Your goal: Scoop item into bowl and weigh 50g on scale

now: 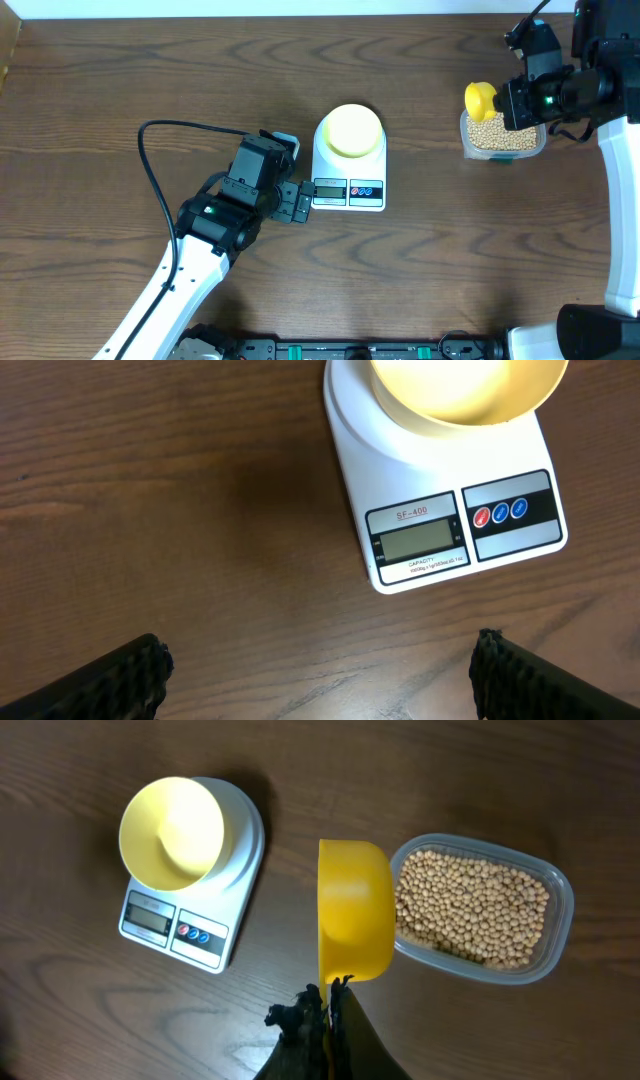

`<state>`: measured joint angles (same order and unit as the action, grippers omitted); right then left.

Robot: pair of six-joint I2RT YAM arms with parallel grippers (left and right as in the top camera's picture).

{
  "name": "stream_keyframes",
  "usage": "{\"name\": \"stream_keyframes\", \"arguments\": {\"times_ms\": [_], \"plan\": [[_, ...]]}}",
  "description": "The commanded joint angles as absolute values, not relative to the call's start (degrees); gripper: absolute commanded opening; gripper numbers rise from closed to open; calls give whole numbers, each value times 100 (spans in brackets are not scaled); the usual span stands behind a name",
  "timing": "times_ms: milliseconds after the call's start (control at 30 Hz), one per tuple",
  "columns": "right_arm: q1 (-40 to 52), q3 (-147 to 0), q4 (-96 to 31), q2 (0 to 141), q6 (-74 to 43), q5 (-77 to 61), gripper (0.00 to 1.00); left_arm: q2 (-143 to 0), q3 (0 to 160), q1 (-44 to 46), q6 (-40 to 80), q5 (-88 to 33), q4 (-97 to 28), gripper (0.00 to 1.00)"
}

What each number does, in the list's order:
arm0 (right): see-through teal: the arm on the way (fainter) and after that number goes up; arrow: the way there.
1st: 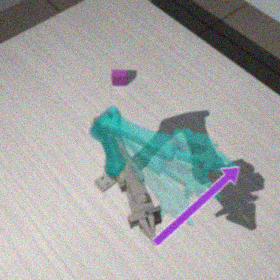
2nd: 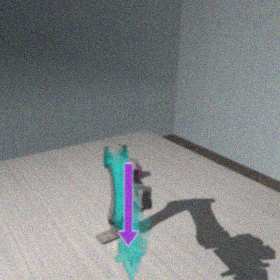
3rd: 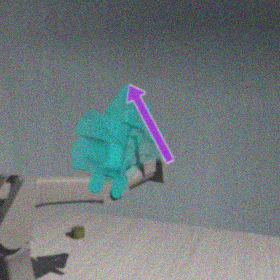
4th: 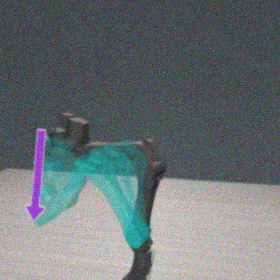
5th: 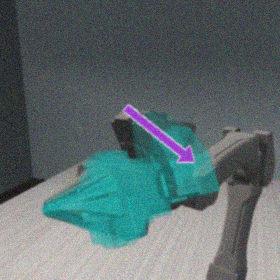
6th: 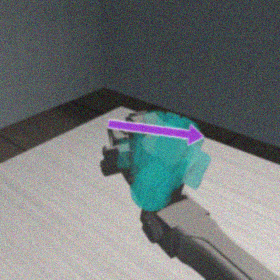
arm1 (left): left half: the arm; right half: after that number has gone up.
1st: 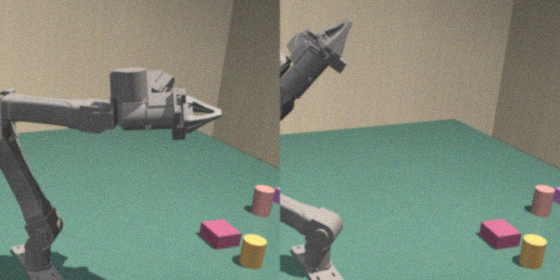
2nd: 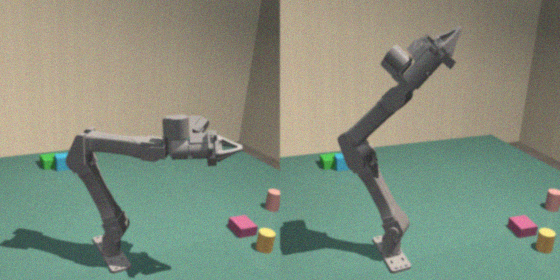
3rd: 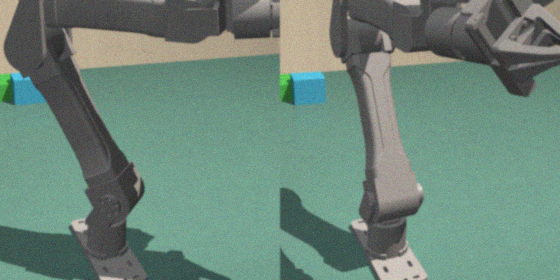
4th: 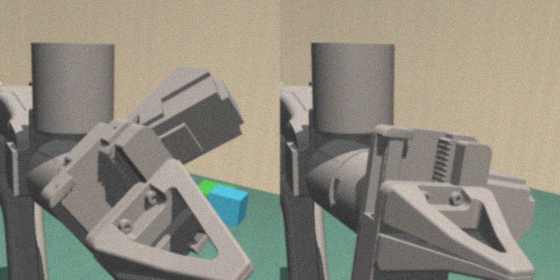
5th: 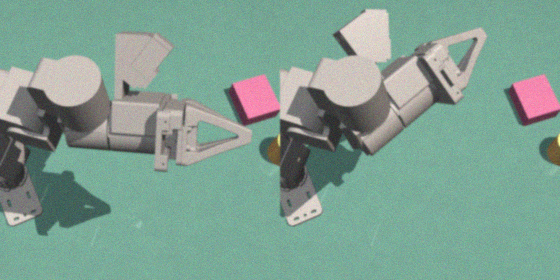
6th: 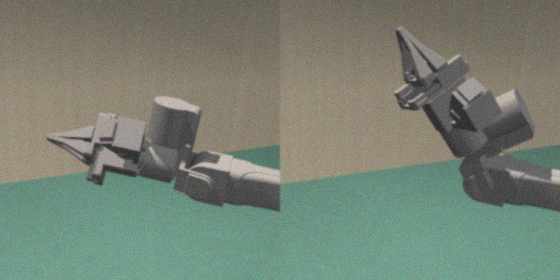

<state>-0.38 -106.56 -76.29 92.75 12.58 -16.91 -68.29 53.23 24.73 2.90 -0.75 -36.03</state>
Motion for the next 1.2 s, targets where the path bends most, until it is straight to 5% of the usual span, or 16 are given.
{"name": "stream_keyframes", "arguments": {"times_ms": [0, 967, 1167], "plan": [[5, -10779, -7679, 9290, 1291, -1688, 1, -6783, 5304, 2445, 215, -21, -3632, 98], [5, -10779, -7520, 9290, 1328, -1791, 1, -6783, 5304, 2445, 215, -21, -3629, 98], [-19, -10779, -7343, 9290, 567, -1531, 1, -6783, 5304, 2445, 215, -21, -3629, 98]]}}
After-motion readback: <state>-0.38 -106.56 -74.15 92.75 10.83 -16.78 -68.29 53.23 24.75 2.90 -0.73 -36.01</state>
